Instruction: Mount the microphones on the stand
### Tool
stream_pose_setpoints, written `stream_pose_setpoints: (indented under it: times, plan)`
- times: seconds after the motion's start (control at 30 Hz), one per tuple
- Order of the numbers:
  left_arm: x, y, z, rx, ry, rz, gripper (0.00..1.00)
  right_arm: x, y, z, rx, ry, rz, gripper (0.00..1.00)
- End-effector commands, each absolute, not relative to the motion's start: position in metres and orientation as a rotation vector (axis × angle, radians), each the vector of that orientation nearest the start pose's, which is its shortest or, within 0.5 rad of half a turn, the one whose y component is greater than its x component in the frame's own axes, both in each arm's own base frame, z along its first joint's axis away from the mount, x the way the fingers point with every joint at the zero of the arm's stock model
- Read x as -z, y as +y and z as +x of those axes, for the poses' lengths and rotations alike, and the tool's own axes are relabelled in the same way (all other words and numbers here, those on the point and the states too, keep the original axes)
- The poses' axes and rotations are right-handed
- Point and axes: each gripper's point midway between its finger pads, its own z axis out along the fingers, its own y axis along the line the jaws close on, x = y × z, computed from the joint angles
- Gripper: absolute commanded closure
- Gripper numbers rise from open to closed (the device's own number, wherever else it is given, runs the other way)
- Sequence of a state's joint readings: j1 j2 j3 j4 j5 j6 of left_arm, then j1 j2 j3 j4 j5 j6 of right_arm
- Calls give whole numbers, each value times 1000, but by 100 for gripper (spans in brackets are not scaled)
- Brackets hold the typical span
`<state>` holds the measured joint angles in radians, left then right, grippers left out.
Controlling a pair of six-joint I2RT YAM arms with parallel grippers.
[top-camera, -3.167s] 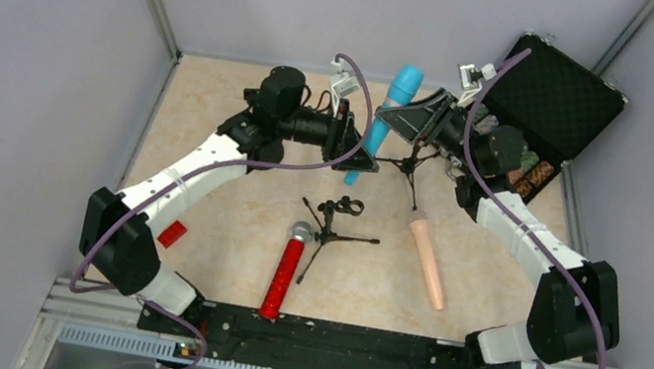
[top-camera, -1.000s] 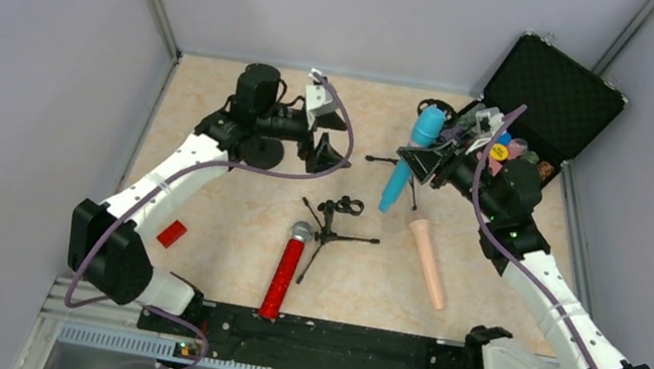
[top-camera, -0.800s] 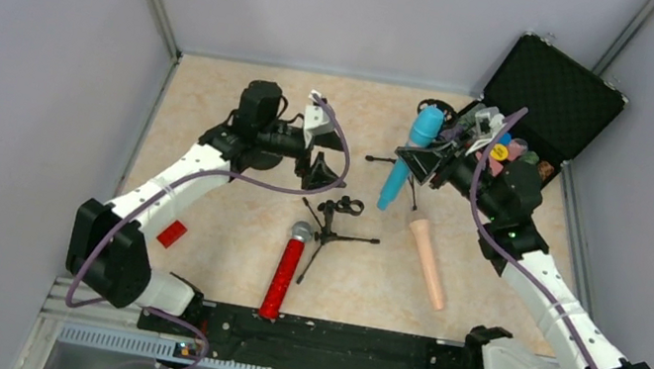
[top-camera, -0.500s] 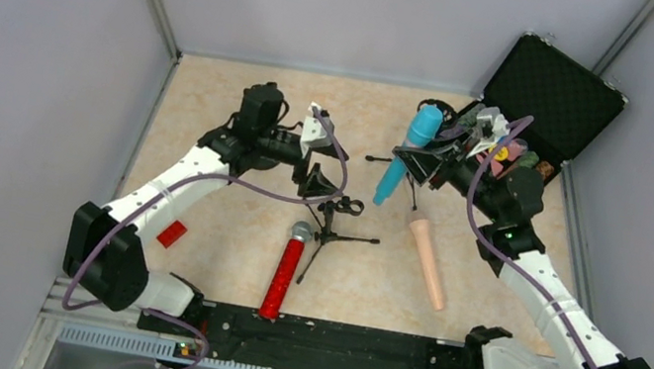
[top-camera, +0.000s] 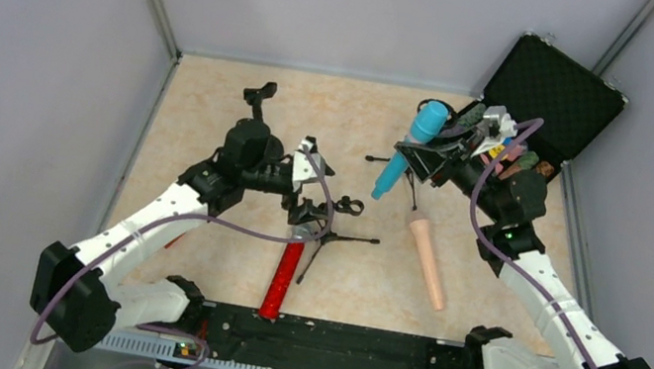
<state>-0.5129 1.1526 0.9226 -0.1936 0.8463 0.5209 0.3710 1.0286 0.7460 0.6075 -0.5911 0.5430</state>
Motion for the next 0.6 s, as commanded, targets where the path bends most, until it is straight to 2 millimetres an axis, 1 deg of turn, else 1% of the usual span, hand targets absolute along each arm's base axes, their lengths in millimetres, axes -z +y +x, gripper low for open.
stream_pose_setpoints:
  times: [0.0,0.13,0.37,0.47,0.57]
  plan:
    - [-250,-268,247,752,1317,1306,4,-385,232,274,-1141,1233,-433,100]
    - [-240,-267,252,740,1399,1296,6,-388,232,274,-1143,1226,-429,100]
    - [-224,-276,251,800,1453,1319,13,-386,230,274,-1136,1232,-420,100]
    - [-219,-280,247,831,1465,1338,16,-385,228,273,-1124,1232,-419,100]
    - [-211,-282,247,822,1493,1347,22,-383,228,274,-1121,1237,-415,100]
